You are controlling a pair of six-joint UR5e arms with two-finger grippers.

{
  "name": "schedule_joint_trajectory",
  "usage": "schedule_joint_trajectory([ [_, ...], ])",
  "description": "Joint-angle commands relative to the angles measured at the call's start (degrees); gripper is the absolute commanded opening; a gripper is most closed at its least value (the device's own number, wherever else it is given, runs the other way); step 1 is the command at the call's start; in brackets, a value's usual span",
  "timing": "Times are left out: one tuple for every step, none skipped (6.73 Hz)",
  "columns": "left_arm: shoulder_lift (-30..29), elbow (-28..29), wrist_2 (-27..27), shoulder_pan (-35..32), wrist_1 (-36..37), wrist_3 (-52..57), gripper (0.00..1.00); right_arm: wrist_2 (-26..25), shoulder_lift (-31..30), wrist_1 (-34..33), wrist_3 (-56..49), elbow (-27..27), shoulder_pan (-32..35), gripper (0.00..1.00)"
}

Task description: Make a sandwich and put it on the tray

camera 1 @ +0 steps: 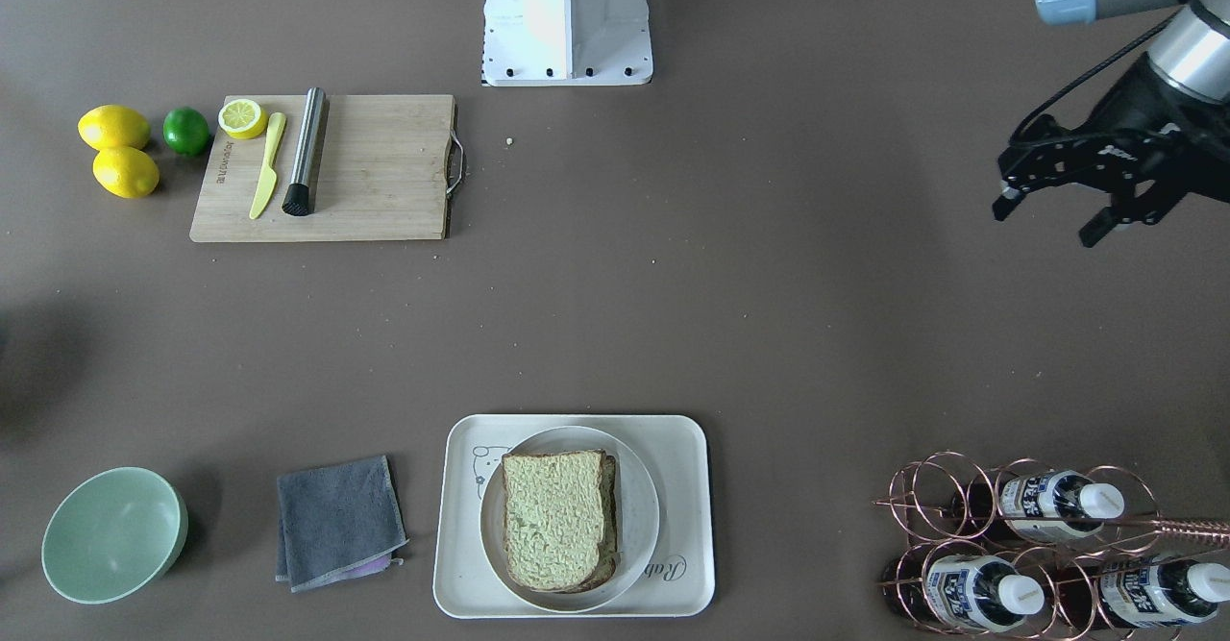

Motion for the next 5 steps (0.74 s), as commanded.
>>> schedule_joint_trajectory([
  [3.2,9.2,-2.8,-9.0,0.0,19.8,0.98,0.5,-0.6,0.0,-1.1,-0.1,0.7,1.0],
  [4.3,13.2,-1.4,-12.7,0.0,23.8,0.98,0.5,-0.7,0.1,-1.1,-0.1,0.7,1.0],
  [4.5,17.6,0.9,-16.1,-0.4,33.4,0.98,0.5,-0.7,0.3,-1.1,-0.2,0.7,1.0],
  [4.6,18.1,0.1,-21.5,1.0,36.2,0.98,0.5,-0.6,0.6,-1.1,-1.1,0.7,1.0],
  [3.0,18.0,0.7,-21.7,6.0,30.2,0.98,0.6,-0.6,0.6,-1.1,-1.1,0.7,1.0],
])
